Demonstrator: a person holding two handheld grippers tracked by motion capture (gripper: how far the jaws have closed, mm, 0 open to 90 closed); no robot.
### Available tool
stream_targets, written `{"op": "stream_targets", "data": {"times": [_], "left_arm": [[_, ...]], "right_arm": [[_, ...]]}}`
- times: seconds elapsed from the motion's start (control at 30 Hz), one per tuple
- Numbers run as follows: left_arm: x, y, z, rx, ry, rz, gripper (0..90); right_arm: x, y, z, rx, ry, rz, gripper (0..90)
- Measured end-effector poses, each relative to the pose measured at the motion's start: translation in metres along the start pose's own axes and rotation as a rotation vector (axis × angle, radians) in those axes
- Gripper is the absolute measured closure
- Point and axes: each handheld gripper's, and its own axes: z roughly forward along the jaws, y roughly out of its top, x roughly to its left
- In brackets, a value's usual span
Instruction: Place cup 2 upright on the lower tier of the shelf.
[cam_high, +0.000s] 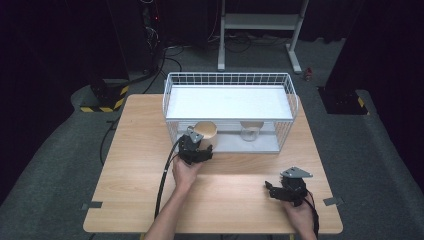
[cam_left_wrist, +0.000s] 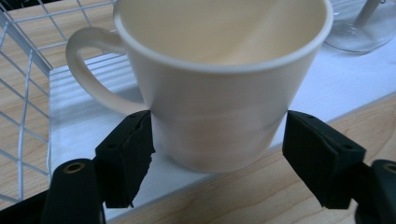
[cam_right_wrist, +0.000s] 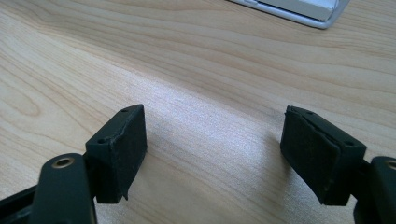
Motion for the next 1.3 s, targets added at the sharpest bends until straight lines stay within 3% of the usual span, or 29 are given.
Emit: {"op": "stream_targets", "data": {"times": [0.27,0.77,1.3], "left_arm": [[0.000,0.002,0.006,0.011,0.029,0.006,34.6],[0.007,0.001,0.016,0.020,0.021,-0.054,53.3],[0.014,0.000,0.025,0.017,0.042,-0.092,62.6]], "right_arm": [[0.000,0.000,0.000,0.000,0.000,0.000,22.7],[0.000,0.000,0.000,0.000,0.000,0.000,22.7],[0.000,0.000,0.000,-0.002,0.000,-0.003,22.7]]}}
